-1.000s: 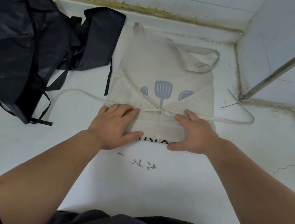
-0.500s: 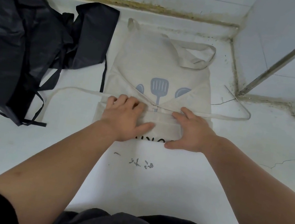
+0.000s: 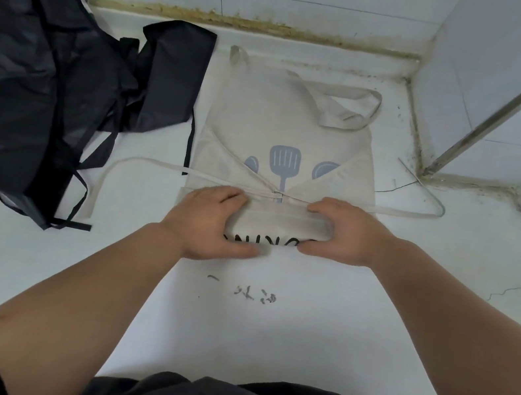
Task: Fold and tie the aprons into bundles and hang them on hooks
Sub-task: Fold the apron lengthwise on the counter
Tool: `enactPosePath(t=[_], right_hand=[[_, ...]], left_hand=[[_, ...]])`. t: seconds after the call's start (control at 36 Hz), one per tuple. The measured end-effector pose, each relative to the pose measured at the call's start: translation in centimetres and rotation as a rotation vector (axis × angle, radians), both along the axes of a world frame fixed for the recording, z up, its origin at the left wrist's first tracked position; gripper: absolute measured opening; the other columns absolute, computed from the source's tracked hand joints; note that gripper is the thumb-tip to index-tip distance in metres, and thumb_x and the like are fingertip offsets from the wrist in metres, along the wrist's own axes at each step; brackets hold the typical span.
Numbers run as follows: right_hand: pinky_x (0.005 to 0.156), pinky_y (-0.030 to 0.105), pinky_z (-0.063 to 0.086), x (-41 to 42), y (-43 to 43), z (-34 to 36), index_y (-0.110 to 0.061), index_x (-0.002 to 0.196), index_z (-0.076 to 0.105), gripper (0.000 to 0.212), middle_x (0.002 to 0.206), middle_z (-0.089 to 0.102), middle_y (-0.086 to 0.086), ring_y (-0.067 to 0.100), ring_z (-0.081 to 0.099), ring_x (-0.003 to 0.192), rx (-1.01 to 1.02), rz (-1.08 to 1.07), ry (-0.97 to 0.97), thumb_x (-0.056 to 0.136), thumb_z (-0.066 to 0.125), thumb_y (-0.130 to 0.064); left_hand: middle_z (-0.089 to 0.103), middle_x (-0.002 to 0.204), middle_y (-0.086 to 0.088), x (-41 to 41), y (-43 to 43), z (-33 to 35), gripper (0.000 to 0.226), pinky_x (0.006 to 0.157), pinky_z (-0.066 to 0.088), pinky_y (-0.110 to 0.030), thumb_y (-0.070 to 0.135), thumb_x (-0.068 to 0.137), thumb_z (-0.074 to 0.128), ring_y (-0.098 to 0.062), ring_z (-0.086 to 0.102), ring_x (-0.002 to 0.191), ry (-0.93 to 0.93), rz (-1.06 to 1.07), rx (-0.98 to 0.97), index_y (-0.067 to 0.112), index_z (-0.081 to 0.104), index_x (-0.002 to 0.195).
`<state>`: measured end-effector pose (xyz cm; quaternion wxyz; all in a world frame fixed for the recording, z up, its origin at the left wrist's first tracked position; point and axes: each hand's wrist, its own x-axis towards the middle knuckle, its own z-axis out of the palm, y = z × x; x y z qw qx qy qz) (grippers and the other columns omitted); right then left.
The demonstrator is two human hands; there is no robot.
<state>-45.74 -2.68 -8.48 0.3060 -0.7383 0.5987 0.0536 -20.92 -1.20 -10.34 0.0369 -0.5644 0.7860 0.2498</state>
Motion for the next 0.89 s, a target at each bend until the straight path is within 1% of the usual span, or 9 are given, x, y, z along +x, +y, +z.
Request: enactPosePath(t=[0.11,0.22,0.28,0.36,0.53,0.64,0.75,0.81,0.89], right_hand=[[0.091,0.026,0.041,-0.2,-1.1,0.9,-0.026,0.119,0.060,0.053,0.115,0.058,-0.007,0.013,0.051,0.108,0.052,-0.019,-0.010,0.075,0.071,-0.053],[0.085,0.027,0.044,-0.2,-2.8,2.0,-0.020,0.098,0.069,0.039,0.099,0.066,-0.005,0.013,0.057,0.095,0.154,-0.060,-0.033,0.077,0.068,-0.053],[0.085,0.028,0.045,-0.4,-3.9,2.2,-0.023,0.089,0.071,0.037,0.093,0.066,-0.006,0.011,0.059,0.092,0.205,-0.096,-0.058,0.075,0.067,-0.056],[0.080,0.029,0.042,-0.9,-5.4,2.4,-0.013,0.087,0.068,0.047,0.089,0.060,-0.003,0.015,0.055,0.090,0.234,-0.102,-0.038,0.076,0.064,-0.059],[0.074,0.034,0.041,-1.2,-7.9,2.8,-0.001,0.082,0.062,0.038,0.084,0.055,0.011,0.026,0.053,0.083,0.187,-0.085,0.013,0.084,0.059,-0.039],[0.083,0.034,0.044,-1.2,-9.3,2.1,-0.012,0.092,0.065,0.030,0.092,0.058,0.003,0.024,0.055,0.097,0.056,0.007,0.162,0.091,0.052,-0.038],[0.080,0.032,0.042,-1.3,-9.6,0.9,-0.023,0.110,0.060,0.030,0.103,0.059,-0.002,0.020,0.053,0.104,-0.126,-0.007,0.239,0.095,0.046,-0.044],[0.076,0.032,0.039,-1.3,-9.5,-0.1,-0.022,0.116,0.058,0.031,0.110,0.060,0.001,0.024,0.055,0.104,-0.228,0.000,0.299,0.097,0.043,-0.042],[0.073,0.034,0.037,-0.6,-8.9,-2.0,-0.013,0.109,0.063,0.021,0.102,0.064,0.010,0.034,0.058,0.094,-0.475,0.022,0.314,0.095,0.051,-0.023]], left_hand=[[0.021,0.156,0.010,0.2,-0.9,0.5,0.098,0.116,0.020,-0.030,0.063,0.069,0.069,-0.011,0.021,0.143,-0.043,-0.017,0.051,0.027,0.028,0.150],[0.049,0.135,0.006,0.5,-3.0,1.5,0.064,0.101,0.040,-0.029,0.023,0.075,0.061,-0.015,0.045,0.125,0.010,-0.012,0.123,0.032,0.049,0.137],[0.062,0.104,0.010,0.5,-4.3,2.4,0.049,0.080,0.046,-0.026,0.020,0.073,0.055,-0.012,0.057,0.096,0.023,0.035,0.230,0.040,0.064,0.117],[0.051,0.068,0.005,0.5,-6.4,3.3,0.006,0.060,0.033,-0.026,0.022,0.071,0.058,-0.015,0.046,0.065,0.021,0.141,0.356,0.019,0.062,0.073],[0.061,0.078,0.007,1.1,-9.3,3.8,0.014,0.069,0.041,-0.025,0.032,0.077,0.072,-0.011,0.056,0.076,0.138,0.291,0.480,0.020,0.069,0.070],[0.058,0.076,-0.001,2.0,-10.9,2.8,0.048,0.067,0.037,-0.028,0.057,0.078,0.067,-0.018,0.055,0.075,0.076,0.265,0.320,0.009,0.068,0.082],[0.062,0.096,0.003,1.7,-11.4,2.4,0.047,0.076,0.039,-0.032,0.067,0.085,0.049,-0.019,0.057,0.098,-0.343,0.087,0.010,0.022,0.060,0.095],[0.058,0.112,0.001,1.0,-11.1,2.0,0.040,0.088,0.034,-0.036,0.059,0.091,0.044,-0.023,0.049,0.110,-0.536,-0.065,-0.183,0.026,0.057,0.110],[0.054,0.114,-0.007,-0.8,-9.5,0.6,0.040,0.088,0.037,-0.039,0.024,0.080,0.061,-0.030,0.048,0.107,-0.464,-0.118,-0.417,0.018,0.057,0.120]])
